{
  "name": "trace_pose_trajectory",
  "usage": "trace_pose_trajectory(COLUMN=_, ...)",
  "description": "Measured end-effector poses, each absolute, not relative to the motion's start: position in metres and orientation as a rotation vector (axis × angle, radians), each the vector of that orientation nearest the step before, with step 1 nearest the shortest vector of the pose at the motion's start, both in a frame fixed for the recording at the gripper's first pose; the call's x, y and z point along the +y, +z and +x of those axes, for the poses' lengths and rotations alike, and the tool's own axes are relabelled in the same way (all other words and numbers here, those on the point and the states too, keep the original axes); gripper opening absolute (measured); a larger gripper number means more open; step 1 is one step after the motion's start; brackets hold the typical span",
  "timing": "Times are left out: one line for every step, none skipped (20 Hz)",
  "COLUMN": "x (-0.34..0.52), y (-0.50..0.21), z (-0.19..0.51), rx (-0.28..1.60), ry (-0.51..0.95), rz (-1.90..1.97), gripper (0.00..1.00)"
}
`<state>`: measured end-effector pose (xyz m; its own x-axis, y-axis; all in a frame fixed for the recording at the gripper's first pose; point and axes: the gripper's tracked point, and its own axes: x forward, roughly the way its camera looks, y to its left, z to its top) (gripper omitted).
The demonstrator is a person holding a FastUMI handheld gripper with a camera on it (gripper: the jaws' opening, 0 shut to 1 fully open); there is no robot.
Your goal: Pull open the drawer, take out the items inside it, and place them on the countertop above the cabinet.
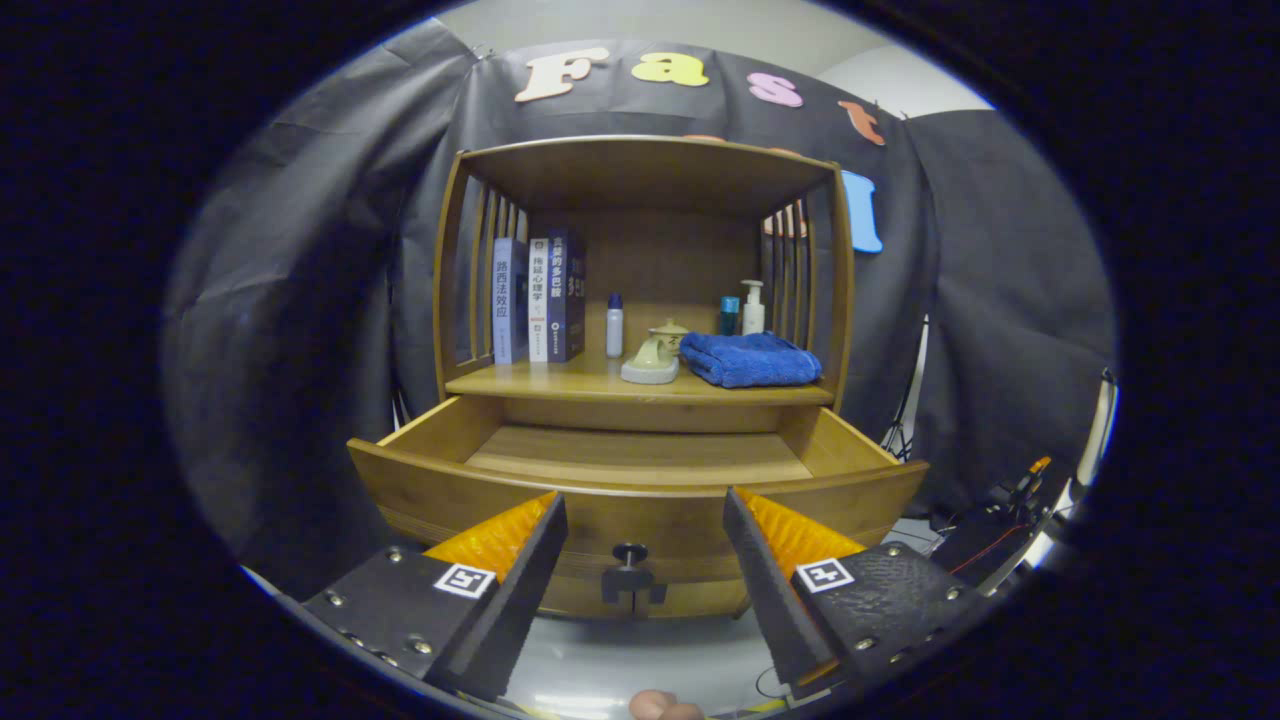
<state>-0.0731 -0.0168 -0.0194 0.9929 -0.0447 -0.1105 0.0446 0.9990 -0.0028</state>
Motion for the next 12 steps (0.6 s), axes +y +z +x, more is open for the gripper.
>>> trace_pose_trajectory(x=-0.02, y=-0.023, z=-0.075, rx=0.098, ry=-0.051, rz=-0.006, gripper=0.94)
trace_pose_trajectory(x=-0.023, y=-0.025, z=-0.076, rx=0.086, ry=-0.054, rz=-0.015, gripper=0.94)
trace_pose_trajectory(x=-0.023, y=-0.026, z=-0.078, rx=0.069, ry=-0.052, rz=-0.015, gripper=0.94)
trace_pose_trajectory(x=-0.023, y=-0.027, z=-0.08, rx=0.052, ry=-0.053, rz=-0.011, gripper=0.94)
trace_pose_trajectory(x=-0.025, y=-0.027, z=-0.08, rx=0.034, ry=-0.06, rz=-0.001, gripper=0.94)
trace_pose_trajectory(x=-0.028, y=-0.028, z=-0.082, rx=0.019, ry=-0.068, rz=0.008, gripper=0.94)
trace_pose_trajectory(x=-0.031, y=-0.029, z=-0.082, rx=0.016, ry=-0.077, rz=0.019, gripper=0.94)
trace_pose_trajectory(x=-0.035, y=-0.033, z=-0.084, rx=0.021, ry=-0.095, rz=0.027, gripper=0.94)
trace_pose_trajectory(x=-0.037, y=-0.038, z=-0.084, rx=0.03, ry=-0.101, rz=0.041, gripper=0.94)
trace_pose_trajectory(x=-0.039, y=-0.045, z=-0.084, rx=0.041, ry=-0.107, rz=0.051, gripper=0.94)
trace_pose_trajectory(x=-0.039, y=-0.049, z=-0.082, rx=0.049, ry=-0.106, rz=0.054, gripper=0.94)
trace_pose_trajectory(x=-0.041, y=-0.057, z=-0.077, rx=0.066, ry=-0.11, rz=0.058, gripper=0.94)
